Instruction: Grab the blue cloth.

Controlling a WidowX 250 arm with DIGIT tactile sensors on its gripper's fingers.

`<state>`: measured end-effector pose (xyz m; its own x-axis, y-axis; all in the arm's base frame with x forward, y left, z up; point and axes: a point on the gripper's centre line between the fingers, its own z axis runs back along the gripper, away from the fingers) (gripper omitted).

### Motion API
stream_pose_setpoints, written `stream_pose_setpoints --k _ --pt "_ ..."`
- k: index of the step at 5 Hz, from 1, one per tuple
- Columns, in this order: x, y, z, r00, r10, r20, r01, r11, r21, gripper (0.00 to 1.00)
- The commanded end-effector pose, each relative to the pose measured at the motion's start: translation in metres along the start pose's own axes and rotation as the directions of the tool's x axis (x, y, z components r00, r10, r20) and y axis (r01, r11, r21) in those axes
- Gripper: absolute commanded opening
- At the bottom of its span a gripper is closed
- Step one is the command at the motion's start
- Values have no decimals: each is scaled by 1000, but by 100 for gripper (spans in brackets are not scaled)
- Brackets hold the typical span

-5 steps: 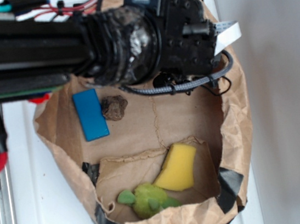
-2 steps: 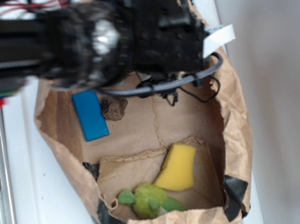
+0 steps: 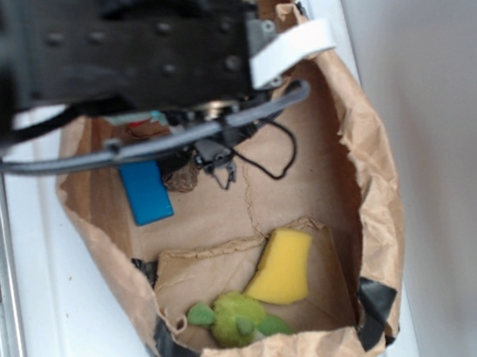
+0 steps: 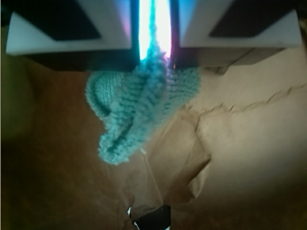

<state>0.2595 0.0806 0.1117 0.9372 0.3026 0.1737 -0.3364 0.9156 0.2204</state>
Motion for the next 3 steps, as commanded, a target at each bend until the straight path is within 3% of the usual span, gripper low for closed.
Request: stream_pose_setpoints --k 1,2,3 --pt "2 -11 54 998 -42 45 47 993 -111 0" --pt "2 -21 67 997 -68 42 73 988 -135 0" --pt "-1 -37 80 995 -83 56 89 990 -108 0"
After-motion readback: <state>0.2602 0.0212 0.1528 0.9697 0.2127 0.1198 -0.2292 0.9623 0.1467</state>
